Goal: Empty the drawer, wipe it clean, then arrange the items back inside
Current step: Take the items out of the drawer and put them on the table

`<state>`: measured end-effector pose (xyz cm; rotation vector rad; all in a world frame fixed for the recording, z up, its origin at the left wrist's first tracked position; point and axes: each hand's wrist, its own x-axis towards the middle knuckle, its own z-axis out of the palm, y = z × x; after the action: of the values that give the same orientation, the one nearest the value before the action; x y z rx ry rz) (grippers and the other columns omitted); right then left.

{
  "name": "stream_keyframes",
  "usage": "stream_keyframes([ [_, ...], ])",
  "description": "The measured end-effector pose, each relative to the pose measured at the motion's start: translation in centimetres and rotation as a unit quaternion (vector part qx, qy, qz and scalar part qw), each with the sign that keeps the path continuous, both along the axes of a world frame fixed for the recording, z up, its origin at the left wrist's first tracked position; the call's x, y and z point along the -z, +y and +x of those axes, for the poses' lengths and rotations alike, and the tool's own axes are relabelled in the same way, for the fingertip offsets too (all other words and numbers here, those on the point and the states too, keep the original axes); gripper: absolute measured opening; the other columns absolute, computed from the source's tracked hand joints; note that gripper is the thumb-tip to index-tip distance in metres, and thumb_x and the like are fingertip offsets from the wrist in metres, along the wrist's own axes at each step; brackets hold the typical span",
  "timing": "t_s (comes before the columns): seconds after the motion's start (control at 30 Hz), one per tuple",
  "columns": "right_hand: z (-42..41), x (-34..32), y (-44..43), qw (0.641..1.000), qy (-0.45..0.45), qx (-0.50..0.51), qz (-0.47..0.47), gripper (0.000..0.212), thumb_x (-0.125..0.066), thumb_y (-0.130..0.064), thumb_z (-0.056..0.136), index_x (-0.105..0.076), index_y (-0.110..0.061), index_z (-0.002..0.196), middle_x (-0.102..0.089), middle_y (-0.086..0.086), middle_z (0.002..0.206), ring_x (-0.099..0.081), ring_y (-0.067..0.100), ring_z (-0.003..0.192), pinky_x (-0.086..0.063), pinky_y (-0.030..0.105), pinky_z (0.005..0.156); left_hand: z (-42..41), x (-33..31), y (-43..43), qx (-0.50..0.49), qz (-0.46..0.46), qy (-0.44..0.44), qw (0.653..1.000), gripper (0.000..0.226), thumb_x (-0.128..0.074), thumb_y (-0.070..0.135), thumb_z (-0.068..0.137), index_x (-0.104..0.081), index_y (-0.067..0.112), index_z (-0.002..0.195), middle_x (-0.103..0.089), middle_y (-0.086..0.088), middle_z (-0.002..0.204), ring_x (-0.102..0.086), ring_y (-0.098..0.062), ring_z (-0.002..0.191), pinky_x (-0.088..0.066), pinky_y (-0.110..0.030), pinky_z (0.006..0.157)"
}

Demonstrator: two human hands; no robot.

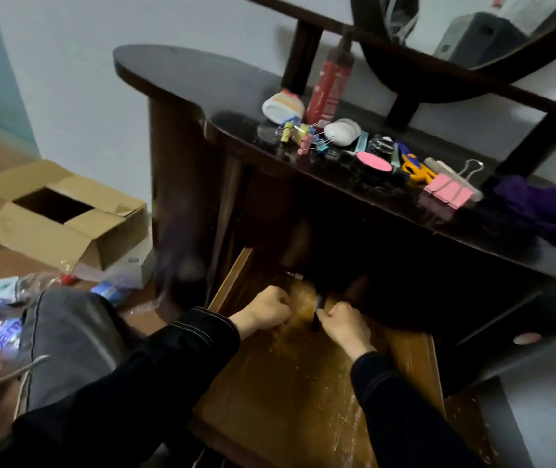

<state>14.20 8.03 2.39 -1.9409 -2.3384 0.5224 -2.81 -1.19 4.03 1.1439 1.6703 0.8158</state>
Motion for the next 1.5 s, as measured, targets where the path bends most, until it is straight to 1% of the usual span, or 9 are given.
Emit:
stream_keyframes([
  [0.1,-1.0,1.8,0.8,0.999,-0.042,0.024,0.005,0.038,-0.054,-0.053,0.097,-0.065,-0.018,0.105,-0.068,0.000,0.093,-0.068,0.025,0.093,-0.046,0.029,0.069,0.2,1.4,0.4,-0.010,0.001,-0.024,1.000,0.021,-0.051,-0.001,0.088,-0.065,-0.007,0.103,-0.066,-0.018,0.074,-0.061,-0.021,0.053,-0.056,-0.035,0.054],
  [0.4,-1.7,3.7,1.6,0.998,-0.054,0.042,0.015,0.029,-0.065,-0.047,0.091,-0.067,-0.019,0.100,-0.055,-0.005,0.074,-0.055,0.020,0.072,-0.041,0.027,0.062,0.2,1.8,0.3,-0.023,0.006,-0.044,0.999,0.017,-0.051,0.003,0.089,-0.066,-0.002,0.095,-0.067,-0.015,0.073,-0.060,-0.020,0.053,-0.053,-0.032,0.050],
  [0.67,0.4,1.5,-2.6,0.996,0.064,-0.058,-0.024,0.035,-0.072,-0.042,0.080,-0.054,-0.021,0.059,-0.050,-0.012,0.043,-0.045,0.008,0.043,-0.036,0.026,0.047,0.9,1.5,-0.6,-0.096,-0.051,-0.183,0.977,0.020,-0.055,0.022,0.098,-0.056,0.005,0.108,-0.065,-0.012,0.094,-0.064,-0.025,0.075,-0.054,-0.034,0.064],
  [0.77,1.2,0.4,-4.9,0.988,0.056,-0.141,-0.020,0.025,-0.069,-0.050,0.078,-0.058,-0.029,0.071,-0.060,-0.015,0.054,-0.056,0.007,0.050,-0.044,0.023,0.046,1.0,1.4,-0.7,-0.138,-0.068,-0.266,0.952,0.031,-0.061,0.029,0.098,-0.037,0.017,0.115,-0.060,-0.004,0.100,-0.064,-0.017,0.085,-0.057,-0.029,0.061],
  [0.87,1.1,-0.3,-5.2,0.980,0.091,-0.177,-0.032,0.033,-0.059,-0.066,0.076,-0.058,-0.033,0.073,-0.060,-0.014,0.060,-0.054,0.004,0.052,-0.041,0.022,0.049,1.0,1.7,-0.5,-0.191,-0.063,-0.330,0.922,0.026,-0.055,0.023,0.102,-0.045,0.009,0.122,-0.066,-0.009,0.095,-0.065,-0.022,0.085,-0.059,-0.037,0.073],
  [1.0,0.0,0.2,-3.0,0.977,0.155,-0.141,-0.044,0.033,-0.059,-0.062,0.086,-0.061,-0.031,0.074,-0.061,-0.008,0.063,-0.059,0.008,0.061,-0.053,0.034,0.062,0.6,2.1,-0.3,-0.278,-0.083,-0.369,0.883,0.017,-0.047,0.019,0.105,-0.049,0.007,0.117,-0.057,-0.010,0.078,-0.060,-0.022,0.060,-0.055,-0.033,0.054],
  [1.1,-1.9,1.5,-0.4,0.988,0.103,-0.113,0.006,0.016,-0.058,-0.045,0.097,-0.064,-0.030,0.094,-0.068,-0.009,0.083,-0.066,0.012,0.079,-0.059,0.039,0.075,0.4,2.8,-0.4,-0.285,-0.118,-0.340,0.888,0.014,-0.044,0.018,0.105,-0.049,0.008,0.112,-0.052,-0.007,0.072,-0.051,-0.018,0.052,-0.046,-0.029,0.048],
  [1.27,-6.1,3.7,3.1,0.992,-0.013,-0.106,0.069,0.041,-0.042,-0.043,0.105,-0.056,-0.021,0.136,-0.068,0.005,0.121,-0.066,0.023,0.109,-0.051,0.035,0.087,-0.1,3.3,-0.2,-0.284,-0.135,-0.358,0.879,0.013,-0.042,0.016,0.103,-0.050,0.008,0.096,-0.046,-0.005,0.065,-0.039,-0.016,0.049,-0.034,-0.028,0.045],
  [1.5,-8.6,4.5,6.2,0.991,-0.091,-0.098,0.006,0.043,-0.031,-0.033,0.109,-0.051,-0.014,0.141,-0.062,0.013,0.132,-0.060,0.031,0.119,-0.046,0.041,0.095,-0.1,3.3,0.2,-0.297,-0.120,-0.383,0.866,0.017,-0.039,0.014,0.101,-0.050,0.009,0.089,-0.045,-0.004,0.063,-0.036,-0.016,0.047,-0.030,-0.026,0.044],
])
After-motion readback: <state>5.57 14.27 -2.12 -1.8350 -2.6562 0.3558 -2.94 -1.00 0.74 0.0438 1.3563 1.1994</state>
